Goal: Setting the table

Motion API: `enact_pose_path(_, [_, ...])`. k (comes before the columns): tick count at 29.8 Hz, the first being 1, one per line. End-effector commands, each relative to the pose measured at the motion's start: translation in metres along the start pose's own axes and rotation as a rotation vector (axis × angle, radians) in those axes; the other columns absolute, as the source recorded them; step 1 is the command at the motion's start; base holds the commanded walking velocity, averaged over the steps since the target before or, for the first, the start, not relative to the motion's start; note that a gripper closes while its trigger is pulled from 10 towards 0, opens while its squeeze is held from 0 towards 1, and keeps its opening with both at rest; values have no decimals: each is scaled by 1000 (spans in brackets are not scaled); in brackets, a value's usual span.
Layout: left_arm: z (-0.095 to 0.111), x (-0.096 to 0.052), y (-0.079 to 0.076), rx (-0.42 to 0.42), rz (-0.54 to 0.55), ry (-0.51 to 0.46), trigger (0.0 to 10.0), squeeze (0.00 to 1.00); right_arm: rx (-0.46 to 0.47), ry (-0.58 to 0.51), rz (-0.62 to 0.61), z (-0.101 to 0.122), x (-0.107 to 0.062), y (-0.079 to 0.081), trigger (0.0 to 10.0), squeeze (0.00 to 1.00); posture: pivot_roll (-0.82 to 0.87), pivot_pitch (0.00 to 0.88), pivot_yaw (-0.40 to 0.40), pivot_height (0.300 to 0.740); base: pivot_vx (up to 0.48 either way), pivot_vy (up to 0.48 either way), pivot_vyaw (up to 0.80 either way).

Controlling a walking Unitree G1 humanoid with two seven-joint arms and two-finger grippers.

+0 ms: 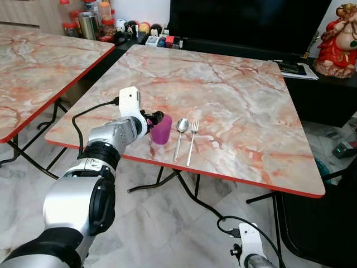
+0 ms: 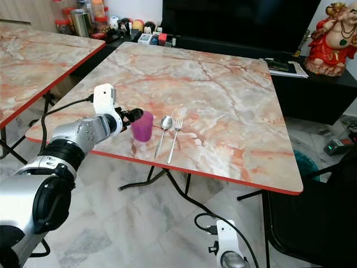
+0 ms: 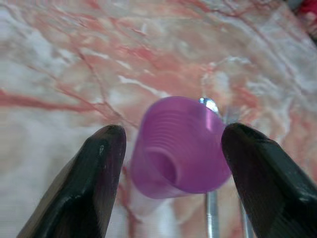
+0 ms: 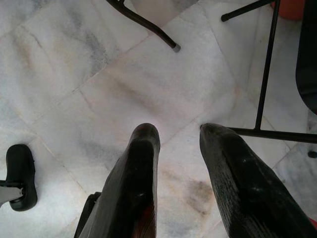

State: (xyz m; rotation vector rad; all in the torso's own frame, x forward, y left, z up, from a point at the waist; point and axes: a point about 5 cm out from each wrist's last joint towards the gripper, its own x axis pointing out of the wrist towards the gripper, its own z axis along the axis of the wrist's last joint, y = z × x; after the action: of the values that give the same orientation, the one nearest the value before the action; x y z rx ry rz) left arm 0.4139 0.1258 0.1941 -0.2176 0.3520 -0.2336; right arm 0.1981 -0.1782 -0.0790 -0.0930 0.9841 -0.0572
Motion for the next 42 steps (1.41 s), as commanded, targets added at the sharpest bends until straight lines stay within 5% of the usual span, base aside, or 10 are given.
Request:
enact_pose_path(1, [7,1,-4,44,14,-13,10000,0,6,2,-7,0,0,-3,10000,0,13,0,-69,740,0,0,0])
enact_pose_path(12, [2,3,-6,108,57,-2,10000,0,4,7,-9,-4,0,-3,10000,0,16,0,-73,740,0,0,0])
enact_pose_path(41, [-21,7,-8,62,125,46,10000,0,24,4,-3,-3,0,1,10000,0,5,0,-52,740,0,0,0])
enact_pose_path(42, [-23,7,-9,57,130,53,7333,0,25,4,-2,-3,0,2,10000,0,7,0,-49,740,0,0,0])
